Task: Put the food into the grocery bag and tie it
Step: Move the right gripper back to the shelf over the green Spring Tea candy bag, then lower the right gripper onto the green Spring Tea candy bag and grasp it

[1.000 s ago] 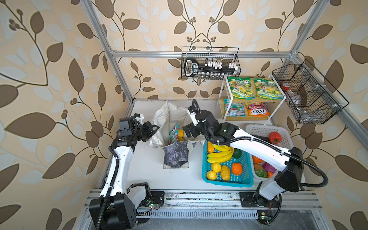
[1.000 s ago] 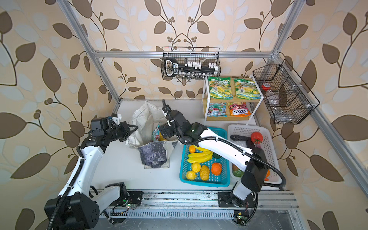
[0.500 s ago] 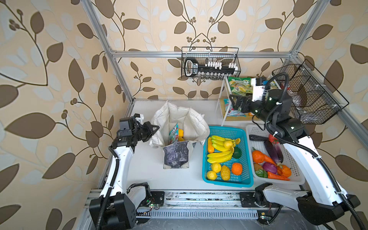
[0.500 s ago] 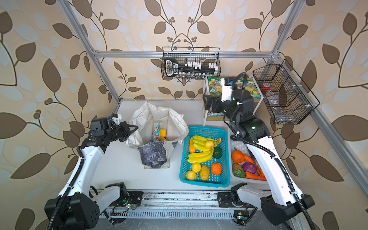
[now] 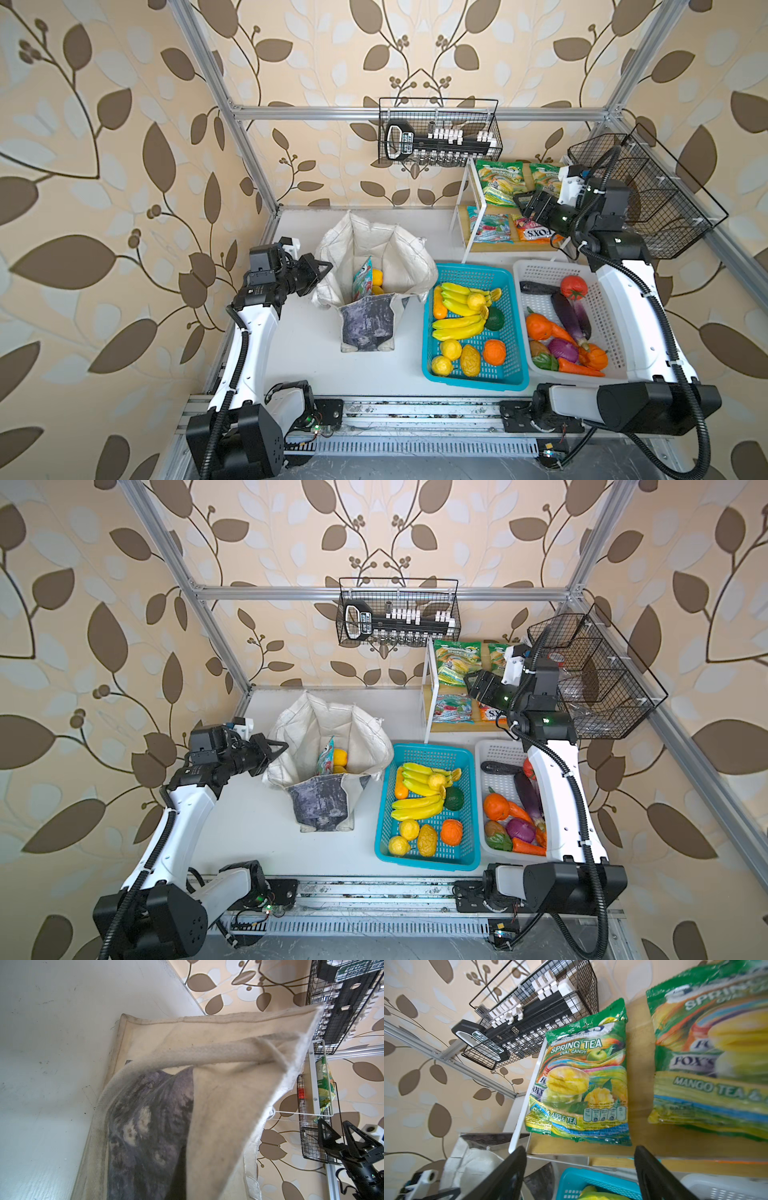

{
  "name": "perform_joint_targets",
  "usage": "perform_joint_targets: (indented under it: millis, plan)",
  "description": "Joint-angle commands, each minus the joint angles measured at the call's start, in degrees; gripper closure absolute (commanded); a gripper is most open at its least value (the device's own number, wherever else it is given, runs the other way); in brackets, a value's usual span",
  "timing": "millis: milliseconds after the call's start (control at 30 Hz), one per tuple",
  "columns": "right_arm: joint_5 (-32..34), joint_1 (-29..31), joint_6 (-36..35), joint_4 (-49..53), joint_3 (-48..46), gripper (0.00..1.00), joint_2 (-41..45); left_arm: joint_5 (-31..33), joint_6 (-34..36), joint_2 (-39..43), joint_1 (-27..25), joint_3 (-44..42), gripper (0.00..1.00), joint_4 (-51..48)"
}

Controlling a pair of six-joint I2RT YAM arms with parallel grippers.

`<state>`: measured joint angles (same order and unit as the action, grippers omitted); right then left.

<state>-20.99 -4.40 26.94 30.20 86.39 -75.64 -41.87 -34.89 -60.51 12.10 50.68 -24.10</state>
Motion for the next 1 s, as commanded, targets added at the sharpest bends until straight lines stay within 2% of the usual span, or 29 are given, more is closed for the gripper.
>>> perform_joint_targets:
  millis: [0, 300, 367, 533, 900, 967]
  plan:
    - [-2.1, -0.1, 2.1, -2.3, -1.5, 0.20, 0.8, -2.3, -0.3, 0.4, 0.5, -0.6, 1.00, 1.3]
    - [0.7, -0.2, 2.3, -3.0, -1.5, 0.27, -1.3, -2.3, -0.3, 0.6, 0.6, -0.7, 1.00, 1.3]
    - [3.4, -0.1, 2.2, -3.4, -1.8, 0.28, -0.9, -2.3, -0.3, 0.7, 0.6, -0.7, 1.00, 1.4]
    - [5.3, -0.3, 1.7, -3.1, -2.1, 0.30, -1.7, -2.4, -0.3, 0.5, 0.6, -0.8, 1.00, 1.4]
    - [2.8, 0.0, 4.8, -9.2, -3.4, 0.36, -2.9, -2.2, -0.4, 0.6, 1.0, -0.9, 1.00, 1.5]
    - [2.6, 0.1, 5.4, -10.0, -3.6, 0.40, -3.1, -2.4, -0.5, 0.6, 0.9, -0.8, 1.00, 1.6]
